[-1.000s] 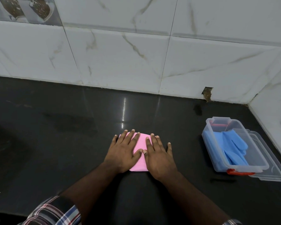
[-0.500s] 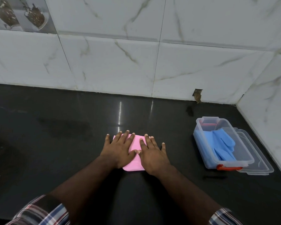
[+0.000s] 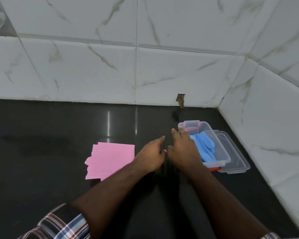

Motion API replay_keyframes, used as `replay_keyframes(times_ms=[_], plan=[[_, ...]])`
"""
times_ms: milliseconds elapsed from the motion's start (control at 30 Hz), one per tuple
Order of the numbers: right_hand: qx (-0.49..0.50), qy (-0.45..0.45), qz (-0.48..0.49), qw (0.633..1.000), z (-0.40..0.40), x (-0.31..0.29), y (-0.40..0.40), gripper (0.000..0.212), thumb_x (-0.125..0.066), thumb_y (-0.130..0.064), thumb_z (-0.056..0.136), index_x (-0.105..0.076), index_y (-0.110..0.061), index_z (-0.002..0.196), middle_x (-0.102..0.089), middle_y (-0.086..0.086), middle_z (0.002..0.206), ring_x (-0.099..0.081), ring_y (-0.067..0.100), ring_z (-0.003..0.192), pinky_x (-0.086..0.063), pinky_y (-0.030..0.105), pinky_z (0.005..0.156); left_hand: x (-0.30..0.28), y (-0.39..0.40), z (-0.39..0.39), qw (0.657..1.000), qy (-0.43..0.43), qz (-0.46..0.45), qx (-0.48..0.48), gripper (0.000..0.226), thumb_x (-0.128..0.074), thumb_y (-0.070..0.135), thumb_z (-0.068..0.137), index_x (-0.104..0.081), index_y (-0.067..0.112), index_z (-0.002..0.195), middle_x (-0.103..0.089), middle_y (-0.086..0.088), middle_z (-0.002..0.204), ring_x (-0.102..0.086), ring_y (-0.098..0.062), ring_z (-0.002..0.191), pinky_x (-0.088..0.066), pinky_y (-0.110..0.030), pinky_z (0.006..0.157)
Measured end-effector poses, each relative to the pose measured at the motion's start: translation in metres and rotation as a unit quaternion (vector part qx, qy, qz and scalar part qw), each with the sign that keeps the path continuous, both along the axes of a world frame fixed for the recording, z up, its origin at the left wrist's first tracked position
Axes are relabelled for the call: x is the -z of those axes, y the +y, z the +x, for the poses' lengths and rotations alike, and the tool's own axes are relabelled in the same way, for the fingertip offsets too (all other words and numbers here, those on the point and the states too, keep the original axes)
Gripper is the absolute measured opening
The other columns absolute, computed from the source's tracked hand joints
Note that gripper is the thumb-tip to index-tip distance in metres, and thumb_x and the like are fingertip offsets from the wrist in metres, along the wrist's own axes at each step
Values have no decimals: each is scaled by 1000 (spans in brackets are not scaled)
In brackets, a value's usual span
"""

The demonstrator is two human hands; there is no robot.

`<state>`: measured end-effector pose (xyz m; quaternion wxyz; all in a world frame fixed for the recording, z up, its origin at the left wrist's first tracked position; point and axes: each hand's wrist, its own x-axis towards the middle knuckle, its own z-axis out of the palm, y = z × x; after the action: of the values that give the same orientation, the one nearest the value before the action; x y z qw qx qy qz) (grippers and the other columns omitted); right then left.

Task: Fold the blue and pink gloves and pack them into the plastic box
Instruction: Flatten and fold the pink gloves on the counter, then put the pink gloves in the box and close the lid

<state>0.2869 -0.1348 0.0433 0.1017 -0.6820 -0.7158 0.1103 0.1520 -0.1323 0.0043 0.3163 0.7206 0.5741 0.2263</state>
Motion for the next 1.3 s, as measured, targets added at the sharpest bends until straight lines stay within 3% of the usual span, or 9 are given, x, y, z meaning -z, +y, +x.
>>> replay_keyframes(times_ms=[133,233,333,467,700,833,1000,1167,1300], plan=[[93,85,-48,991,29,-8,-5,49,-57,-15,94,-41,-9,139,-45,12,145,-44,27,132,-35,37,107,-1,4,29,999,-10,-48,15,66,-54,28,97,-28,21,156,-44,-4,155,-47,-20,138,-35,-34,116],[64,110,-55,990,26,-7,-8,41,-56,-13,94,-47,-11,134,-55,8,133,-52,24,122,-40,34,99,-1,4,33,998,-16,-63,7,64,-52,22,97,-28,21,157,-45,-3,155,-48,-20,137,-35,-34,116],[40,138,-47,989,13,-3,-7,56,-55,-15,91,-39,-16,145,-52,6,141,-48,24,129,-36,36,107,-2,0,22,997,-36,-71,-9,63,-50,19,97,-29,23,156,-45,-2,155,-48,-18,137,-35,-34,117],[-3,165,-50,985,-16,-3,-9,55,-53,-14,94,-37,-15,147,-51,6,143,-47,22,132,-32,32,110,-7,-6,-6,996,-52,-56,-41,62,-49,9,95,-34,21,154,-47,1,153,-49,-16,136,-36,-28,114],[-55,191,-74,977,-74,-10,-19,46,-56,-17,95,-45,-18,139,-58,2,133,-54,19,121,-37,21,90,-8,-22,-74,993,-51,-28,-107,55,-49,8,97,-40,16,151,-52,-1,149,-53,-16,132,-35,-20,107],[-42,196,-40,979,-100,-15,-26,58,-56,-13,91,-39,-18,146,-53,2,141,-51,21,127,-41,30,102,-4,-31,-110,987,-43,-15,-153,51,-49,10,98,-45,17,149,-52,1,148,-53,-13,132,-33,-17,107],[-33,269,5,963,-120,-17,-40,48,-57,-13,89,-52,-20,137,-65,-2,125,-60,14,114,-45,24,95,4,-38,-135,981,-20,-8,-190,43,-50,5,95,-60,17,135,-66,2,133,-61,-13,119,-37,-16,98],[-45,183,-97,977,-137,13,-45,59,-57,-20,90,-37,-18,146,-47,3,147,-46,20,131,-37,31,107,15,-46,-144,984,21,-13,-174,35,-52,12,95,-68,21,125,-71,5,122,-65,-15,108,-46,-24,96],[-7,152,-159,975,-147,35,-46,76,-57,-27,93,-15,-17,155,-17,5,162,-26,23,146,-27,34,115,23,-55,-149,991,58,-8,-119,36,-51,13,95,-66,19,128,-68,5,126,-63,-14,111,-40,-16,90]])
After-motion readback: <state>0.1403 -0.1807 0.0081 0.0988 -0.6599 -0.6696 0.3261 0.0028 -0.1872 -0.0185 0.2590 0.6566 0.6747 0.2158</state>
